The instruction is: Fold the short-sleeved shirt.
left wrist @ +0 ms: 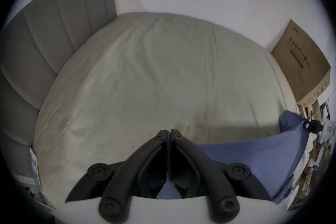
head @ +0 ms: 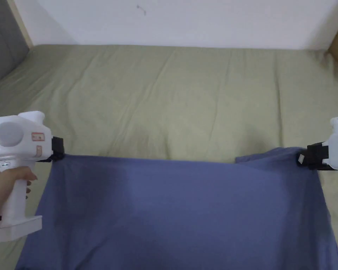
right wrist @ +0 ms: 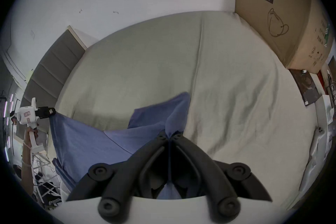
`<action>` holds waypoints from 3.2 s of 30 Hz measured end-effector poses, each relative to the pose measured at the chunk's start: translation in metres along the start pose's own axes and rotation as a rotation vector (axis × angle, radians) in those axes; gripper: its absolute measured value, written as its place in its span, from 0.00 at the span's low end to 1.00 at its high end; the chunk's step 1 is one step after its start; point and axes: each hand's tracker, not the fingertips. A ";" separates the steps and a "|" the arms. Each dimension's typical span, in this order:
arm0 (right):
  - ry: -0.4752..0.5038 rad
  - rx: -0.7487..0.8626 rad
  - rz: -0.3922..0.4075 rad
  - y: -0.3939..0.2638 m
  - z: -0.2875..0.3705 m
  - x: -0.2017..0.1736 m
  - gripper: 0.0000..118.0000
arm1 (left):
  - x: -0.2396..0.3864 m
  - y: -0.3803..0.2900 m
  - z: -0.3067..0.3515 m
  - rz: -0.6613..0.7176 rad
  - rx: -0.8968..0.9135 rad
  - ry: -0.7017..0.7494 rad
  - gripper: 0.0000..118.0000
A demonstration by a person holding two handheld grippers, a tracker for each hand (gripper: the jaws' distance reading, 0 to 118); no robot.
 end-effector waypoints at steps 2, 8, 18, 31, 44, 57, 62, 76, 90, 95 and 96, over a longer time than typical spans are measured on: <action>0.008 0.019 -0.006 -0.005 0.014 -0.004 0.00 | -0.006 -0.005 0.017 0.004 0.017 -0.006 0.01; 0.016 0.030 0.052 -0.054 0.065 -0.010 0.00 | -0.016 -0.062 0.085 -0.063 0.040 -0.026 0.01; 0.027 -0.141 -0.021 -0.222 0.116 0.008 0.00 | -0.045 -0.218 0.127 -0.100 -0.114 -0.035 0.01; 0.018 -0.174 -0.009 -0.280 0.125 0.005 0.07 | -0.062 -0.257 0.128 -0.073 -0.136 0.035 0.39; 0.029 0.008 0.103 -0.232 0.145 -0.074 0.00 | -0.045 -0.245 0.182 0.057 0.027 -0.167 0.00; 0.187 -0.124 0.309 -0.225 0.070 -0.203 0.00 | -0.118 -0.265 0.133 0.416 -0.047 -0.328 0.98; 0.189 -0.168 0.360 -0.219 0.054 -0.216 0.00 | -0.115 -0.285 0.095 0.566 -0.115 -0.465 0.98; 0.193 -0.223 0.376 -0.226 0.041 -0.220 0.00 | -0.146 -0.300 0.067 0.817 -0.125 -0.517 0.06; 0.157 -0.189 0.253 -0.232 0.065 -0.158 0.00 | -0.132 -0.279 0.117 0.667 -0.062 -0.378 0.06; 0.149 -0.180 0.155 -0.240 0.071 -0.126 0.00 | -0.094 -0.252 0.147 0.534 -0.024 -0.300 0.06; 0.145 -0.173 0.146 -0.241 0.073 -0.120 0.00 | -0.096 -0.243 0.147 0.487 -0.001 -0.297 0.06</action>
